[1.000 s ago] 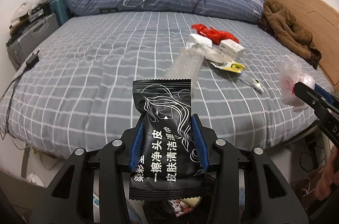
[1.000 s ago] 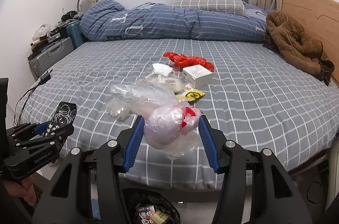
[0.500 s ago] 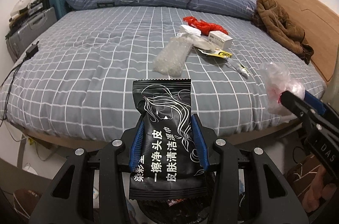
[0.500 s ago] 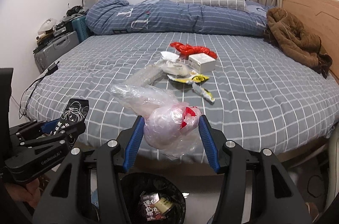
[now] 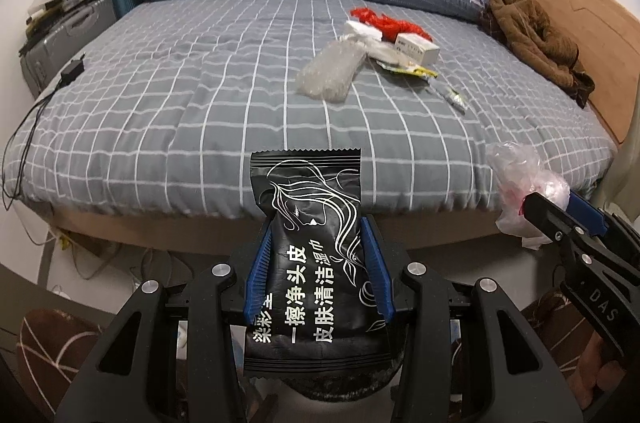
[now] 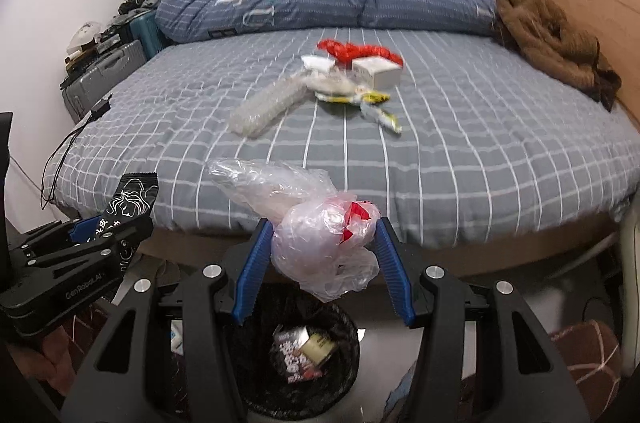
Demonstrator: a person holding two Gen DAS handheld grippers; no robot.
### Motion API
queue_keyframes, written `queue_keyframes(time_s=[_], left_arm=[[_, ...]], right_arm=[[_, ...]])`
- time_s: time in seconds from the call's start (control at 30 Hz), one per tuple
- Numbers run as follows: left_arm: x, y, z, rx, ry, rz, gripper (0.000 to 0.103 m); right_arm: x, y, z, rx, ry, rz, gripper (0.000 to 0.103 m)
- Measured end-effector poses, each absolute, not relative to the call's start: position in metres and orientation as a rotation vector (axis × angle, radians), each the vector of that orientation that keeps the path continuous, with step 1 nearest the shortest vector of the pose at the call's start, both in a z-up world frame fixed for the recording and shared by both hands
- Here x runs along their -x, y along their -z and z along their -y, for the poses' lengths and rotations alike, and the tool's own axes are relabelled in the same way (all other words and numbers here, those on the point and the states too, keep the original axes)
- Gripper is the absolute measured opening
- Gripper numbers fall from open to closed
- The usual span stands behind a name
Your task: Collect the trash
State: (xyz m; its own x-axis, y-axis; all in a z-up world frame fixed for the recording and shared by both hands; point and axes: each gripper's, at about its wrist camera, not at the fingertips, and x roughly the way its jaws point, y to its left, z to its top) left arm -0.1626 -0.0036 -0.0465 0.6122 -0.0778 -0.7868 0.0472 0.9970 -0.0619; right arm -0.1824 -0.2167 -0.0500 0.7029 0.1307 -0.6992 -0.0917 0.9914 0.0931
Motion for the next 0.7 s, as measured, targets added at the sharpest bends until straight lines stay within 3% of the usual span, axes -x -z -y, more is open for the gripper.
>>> queue_keyframes(time_s=[0.37,0.7], left_arm=[[0.181,0.076,0.004,0.007,0.055,-0.995,0.042],[0.172,0.149,0.011,0.003,0.088,-1.118,0.042]], right_arm=[[0.2,0.082,0.219,-0.053,-0.1,-0.885,0.051],[0.188,0.149,0.221,-0.059,-0.097,-1.034,0.051]])
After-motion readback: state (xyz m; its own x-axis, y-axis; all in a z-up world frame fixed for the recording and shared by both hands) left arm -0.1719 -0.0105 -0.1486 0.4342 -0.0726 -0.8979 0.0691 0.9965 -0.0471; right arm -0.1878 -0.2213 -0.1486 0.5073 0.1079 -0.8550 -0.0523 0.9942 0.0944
